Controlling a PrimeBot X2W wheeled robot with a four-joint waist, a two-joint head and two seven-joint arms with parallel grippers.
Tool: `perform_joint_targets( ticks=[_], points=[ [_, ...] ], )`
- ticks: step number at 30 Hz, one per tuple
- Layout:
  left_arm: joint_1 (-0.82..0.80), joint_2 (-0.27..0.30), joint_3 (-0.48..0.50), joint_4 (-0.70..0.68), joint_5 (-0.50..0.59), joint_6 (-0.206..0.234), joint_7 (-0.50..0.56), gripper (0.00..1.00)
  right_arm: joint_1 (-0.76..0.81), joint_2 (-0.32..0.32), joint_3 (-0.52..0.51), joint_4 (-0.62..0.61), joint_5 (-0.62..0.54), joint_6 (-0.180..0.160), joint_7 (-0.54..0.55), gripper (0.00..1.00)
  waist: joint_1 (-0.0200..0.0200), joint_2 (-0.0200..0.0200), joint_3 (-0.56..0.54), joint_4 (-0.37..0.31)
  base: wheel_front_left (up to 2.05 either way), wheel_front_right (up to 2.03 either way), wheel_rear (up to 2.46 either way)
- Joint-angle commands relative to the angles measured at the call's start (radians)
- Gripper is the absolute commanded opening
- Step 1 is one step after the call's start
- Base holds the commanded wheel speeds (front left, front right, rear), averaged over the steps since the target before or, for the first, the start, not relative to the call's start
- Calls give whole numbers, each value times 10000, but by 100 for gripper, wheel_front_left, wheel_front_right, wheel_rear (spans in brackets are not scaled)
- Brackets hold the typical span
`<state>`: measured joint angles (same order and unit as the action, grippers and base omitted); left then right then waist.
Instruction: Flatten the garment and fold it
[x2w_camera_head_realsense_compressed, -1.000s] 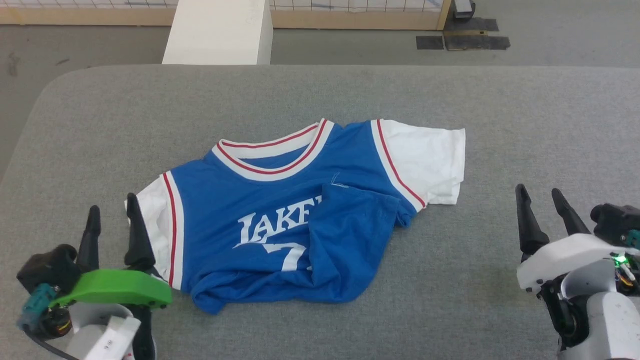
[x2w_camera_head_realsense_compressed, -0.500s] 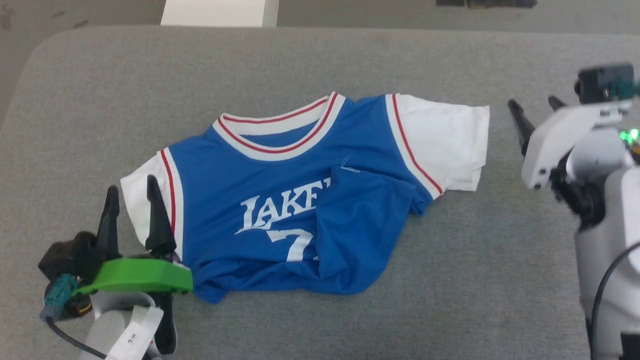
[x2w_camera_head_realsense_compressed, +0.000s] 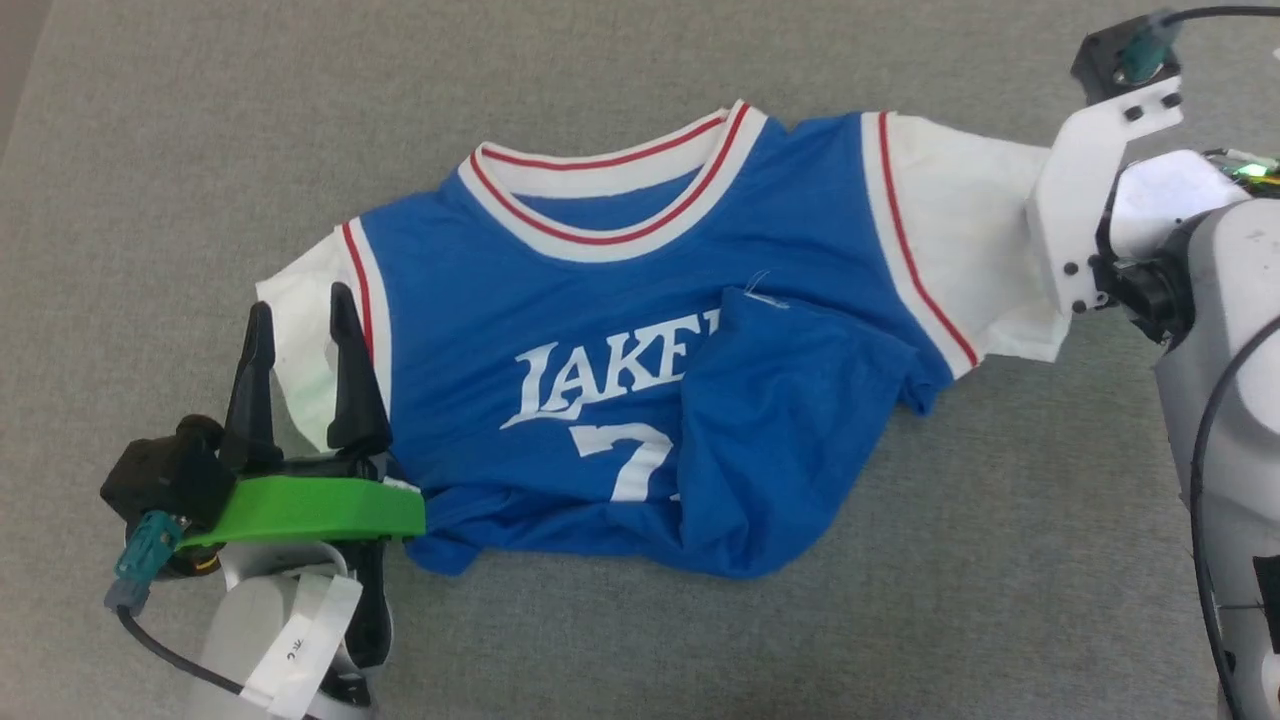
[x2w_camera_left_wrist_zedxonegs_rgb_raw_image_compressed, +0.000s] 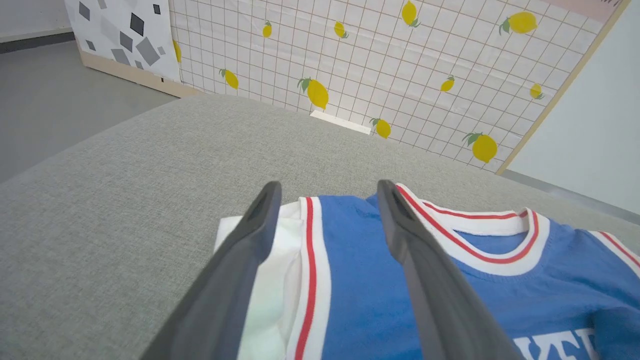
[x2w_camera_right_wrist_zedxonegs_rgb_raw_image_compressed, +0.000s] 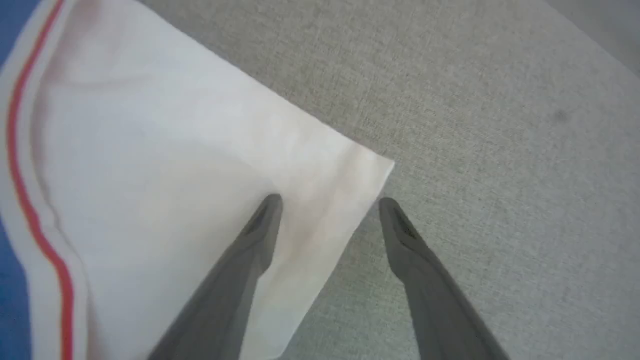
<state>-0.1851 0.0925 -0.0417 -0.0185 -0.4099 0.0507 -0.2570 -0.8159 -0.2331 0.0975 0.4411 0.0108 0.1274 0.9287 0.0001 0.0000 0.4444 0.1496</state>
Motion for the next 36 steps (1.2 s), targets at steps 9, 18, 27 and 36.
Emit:
perform_joint_targets(
  ticks=[9,18,27,36],
  points=[
    [-195,-291,228,23,321,-305,-47,100,107,-451,1256,183,933,33,953,0,-1,0,426,320,0,0,0],
    [-62,-352,422,304,470,-448,-47,100,333,-944,682,-483,1687,33,440,0,-1,0,-153,-6,0,0,0],
    [230,-314,592,495,464,-533,-47,100,1841,-1143,-1761,-1201,1828,33,158,0,-1,0,-780,-452,0,0,0],
    [233,-284,540,591,338,-518,44,100,3245,-152,-3367,-1451,1546,33,-690,100,-1,0,-839,-703,0,0,0]
  ],
)
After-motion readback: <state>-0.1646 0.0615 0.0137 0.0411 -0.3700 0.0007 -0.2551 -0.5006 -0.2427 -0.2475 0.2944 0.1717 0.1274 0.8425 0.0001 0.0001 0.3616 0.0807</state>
